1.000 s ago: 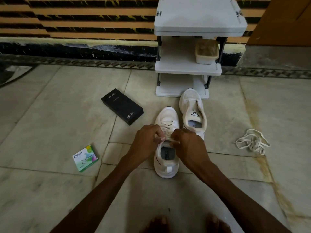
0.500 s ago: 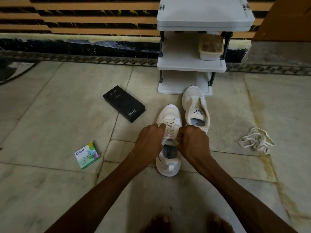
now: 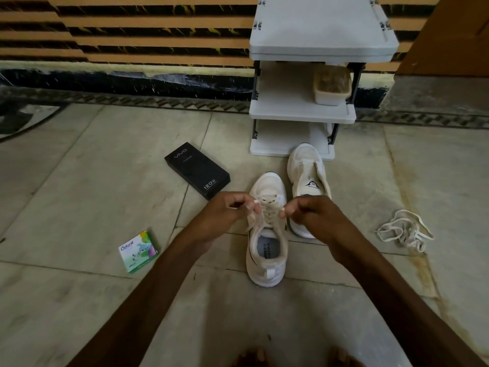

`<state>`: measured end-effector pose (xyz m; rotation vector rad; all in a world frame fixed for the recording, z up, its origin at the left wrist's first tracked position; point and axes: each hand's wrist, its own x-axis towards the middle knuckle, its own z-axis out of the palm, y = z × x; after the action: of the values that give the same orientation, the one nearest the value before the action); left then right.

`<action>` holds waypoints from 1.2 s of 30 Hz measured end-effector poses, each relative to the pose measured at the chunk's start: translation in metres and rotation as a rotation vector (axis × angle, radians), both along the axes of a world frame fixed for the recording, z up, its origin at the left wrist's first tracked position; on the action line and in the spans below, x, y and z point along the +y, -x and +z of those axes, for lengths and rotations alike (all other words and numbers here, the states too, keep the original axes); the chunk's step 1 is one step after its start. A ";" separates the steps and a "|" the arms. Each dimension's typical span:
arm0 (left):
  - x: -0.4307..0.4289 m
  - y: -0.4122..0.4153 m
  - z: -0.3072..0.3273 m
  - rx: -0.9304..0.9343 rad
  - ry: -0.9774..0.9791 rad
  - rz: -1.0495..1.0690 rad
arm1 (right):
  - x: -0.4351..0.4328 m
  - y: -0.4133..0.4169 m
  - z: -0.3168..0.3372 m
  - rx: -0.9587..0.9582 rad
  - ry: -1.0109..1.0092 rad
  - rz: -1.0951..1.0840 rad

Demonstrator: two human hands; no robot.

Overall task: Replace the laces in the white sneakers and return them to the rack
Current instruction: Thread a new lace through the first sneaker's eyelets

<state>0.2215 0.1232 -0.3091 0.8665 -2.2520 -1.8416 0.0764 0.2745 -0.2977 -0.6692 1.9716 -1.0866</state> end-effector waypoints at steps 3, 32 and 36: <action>0.004 0.006 -0.002 0.132 -0.117 0.115 | -0.002 0.000 -0.001 -0.183 0.150 -0.137; 0.039 0.025 -0.018 0.059 0.653 -0.025 | -0.031 -0.001 -0.030 -0.183 0.040 -0.220; 0.036 0.026 -0.016 0.062 0.714 -0.083 | -0.034 0.000 -0.028 -0.320 0.097 -0.216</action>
<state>0.1956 0.1590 -0.3256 0.5752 -2.6327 -0.9169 0.0768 0.2408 -0.3257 -0.3109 1.7497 -1.3364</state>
